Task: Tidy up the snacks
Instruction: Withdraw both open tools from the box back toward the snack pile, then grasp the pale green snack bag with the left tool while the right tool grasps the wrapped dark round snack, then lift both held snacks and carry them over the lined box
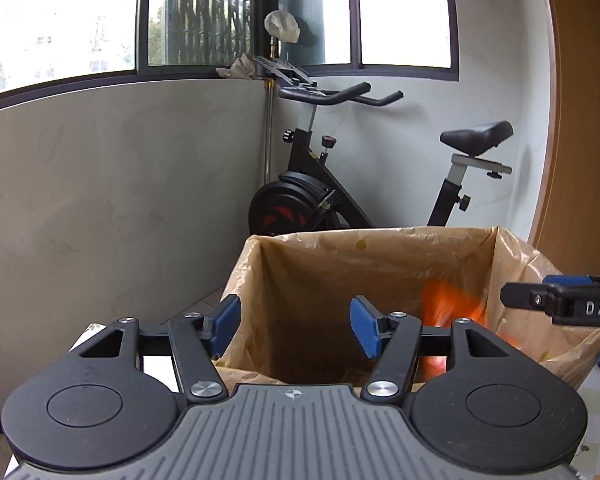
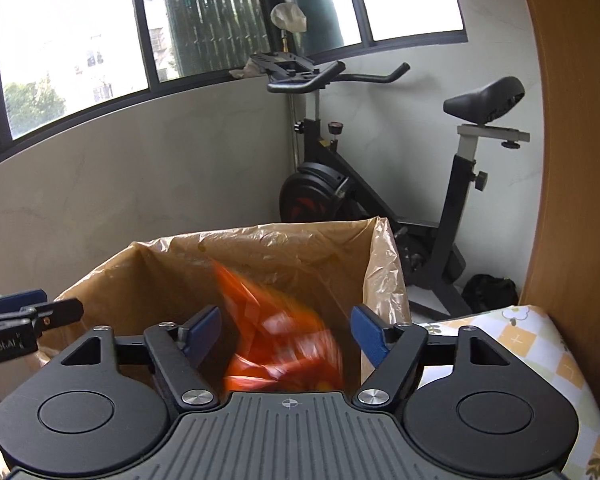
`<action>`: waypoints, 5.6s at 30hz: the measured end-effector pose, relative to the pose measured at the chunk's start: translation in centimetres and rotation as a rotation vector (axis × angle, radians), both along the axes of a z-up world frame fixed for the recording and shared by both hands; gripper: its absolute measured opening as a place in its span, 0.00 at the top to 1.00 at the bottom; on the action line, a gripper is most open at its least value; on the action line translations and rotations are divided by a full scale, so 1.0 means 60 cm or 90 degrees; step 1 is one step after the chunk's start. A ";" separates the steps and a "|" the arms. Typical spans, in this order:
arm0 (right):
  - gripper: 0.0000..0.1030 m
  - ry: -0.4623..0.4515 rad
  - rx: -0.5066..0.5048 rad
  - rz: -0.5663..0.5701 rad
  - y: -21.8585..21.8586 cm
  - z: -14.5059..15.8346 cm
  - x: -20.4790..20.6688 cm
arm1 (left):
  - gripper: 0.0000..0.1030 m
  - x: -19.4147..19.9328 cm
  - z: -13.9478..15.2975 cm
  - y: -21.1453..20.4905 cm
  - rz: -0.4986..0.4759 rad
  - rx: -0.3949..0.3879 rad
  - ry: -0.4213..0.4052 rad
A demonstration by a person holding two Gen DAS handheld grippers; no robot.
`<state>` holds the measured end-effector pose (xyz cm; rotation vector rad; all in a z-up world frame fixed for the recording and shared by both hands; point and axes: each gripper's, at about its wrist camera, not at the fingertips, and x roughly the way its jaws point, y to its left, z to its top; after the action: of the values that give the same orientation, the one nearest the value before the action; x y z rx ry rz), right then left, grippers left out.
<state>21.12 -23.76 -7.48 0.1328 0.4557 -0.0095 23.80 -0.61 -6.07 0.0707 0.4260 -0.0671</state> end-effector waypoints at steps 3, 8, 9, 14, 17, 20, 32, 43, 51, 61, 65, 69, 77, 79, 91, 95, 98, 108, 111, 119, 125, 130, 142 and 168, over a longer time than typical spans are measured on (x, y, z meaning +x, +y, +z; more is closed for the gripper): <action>0.27 -0.004 -0.017 0.005 0.005 0.008 -0.014 | 0.37 -0.013 0.011 0.008 0.001 -0.008 -0.003; 0.27 -0.019 -0.035 0.011 0.009 0.024 -0.044 | 0.35 -0.045 0.024 0.024 0.007 -0.008 -0.014; 0.27 -0.021 -0.037 0.011 0.008 0.027 -0.051 | 0.35 -0.051 0.027 0.028 0.007 -0.011 -0.014; 0.27 -0.033 -0.041 0.017 0.011 0.038 -0.096 | 0.34 -0.092 0.031 0.049 0.008 -0.017 -0.009; 0.27 -0.042 -0.043 0.024 0.015 0.038 -0.127 | 0.33 -0.120 0.032 0.061 0.008 -0.013 -0.009; 0.27 -0.039 -0.037 0.024 0.018 0.032 -0.153 | 0.32 -0.148 0.028 0.077 0.010 -0.024 -0.006; 0.27 -0.022 -0.043 0.031 0.046 -0.034 -0.244 | 0.24 -0.245 -0.047 0.100 0.019 -0.060 0.011; 0.27 0.011 -0.004 0.017 0.067 -0.117 -0.295 | 0.22 -0.280 -0.096 0.095 0.007 -0.092 0.044; 0.27 0.045 -0.057 0.038 0.102 -0.154 -0.335 | 0.22 -0.309 -0.123 0.062 -0.018 -0.097 0.055; 0.27 0.068 -0.026 0.014 0.096 -0.179 -0.369 | 0.21 -0.349 -0.155 0.014 -0.060 -0.071 0.070; 0.27 0.076 -0.020 0.010 0.094 -0.184 -0.380 | 0.19 -0.357 -0.166 0.010 -0.066 -0.078 0.087; 0.27 0.080 -0.022 0.008 0.093 -0.188 -0.388 | 0.18 -0.362 -0.177 0.007 -0.071 -0.080 0.102; 0.27 0.096 -0.029 0.011 0.094 -0.196 -0.387 | 0.16 -0.359 -0.191 -0.002 -0.102 -0.084 0.134; 0.28 0.101 -0.027 0.012 0.094 -0.200 -0.386 | 0.14 -0.357 -0.200 -0.009 -0.119 -0.082 0.152; 0.28 0.119 -0.014 0.002 0.083 -0.216 -0.380 | 0.08 -0.317 -0.257 -0.030 -0.136 -0.045 0.220; 0.28 0.128 -0.005 -0.006 0.074 -0.224 -0.379 | 0.02 -0.306 -0.270 -0.031 -0.139 -0.052 0.218; 0.28 0.138 0.009 -0.012 0.065 -0.232 -0.375 | 0.00 -0.305 -0.279 -0.036 -0.144 -0.047 0.225; 0.31 0.137 0.012 -0.036 0.059 -0.241 -0.370 | 0.00 -0.308 -0.291 -0.030 -0.152 -0.073 0.230; 0.33 0.144 0.022 -0.045 0.052 -0.243 -0.369 | 0.00 -0.306 -0.292 -0.034 -0.157 -0.069 0.229; 0.33 0.158 0.030 -0.055 0.044 -0.252 -0.370 | 0.05 -0.309 -0.292 -0.039 -0.162 -0.068 0.198; 0.33 0.165 0.035 -0.049 0.044 -0.255 -0.369 | 0.17 -0.326 -0.277 -0.026 -0.145 -0.081 0.177; 0.34 0.174 0.034 -0.038 0.050 -0.259 -0.364 | 0.17 -0.344 -0.262 -0.012 -0.141 -0.104 0.155; 0.45 0.194 0.003 0.026 0.095 -0.285 -0.333 | 0.17 -0.386 -0.230 -0.001 -0.135 -0.094 0.066; 0.62 0.143 0.041 0.020 0.073 -0.261 -0.365 | 0.17 -0.396 -0.215 0.008 -0.043 -0.075 0.023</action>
<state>-0.76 -19.38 -23.14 0.1893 0.6822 0.0212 0.07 -0.12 -18.95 -0.0327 0.4551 -0.1599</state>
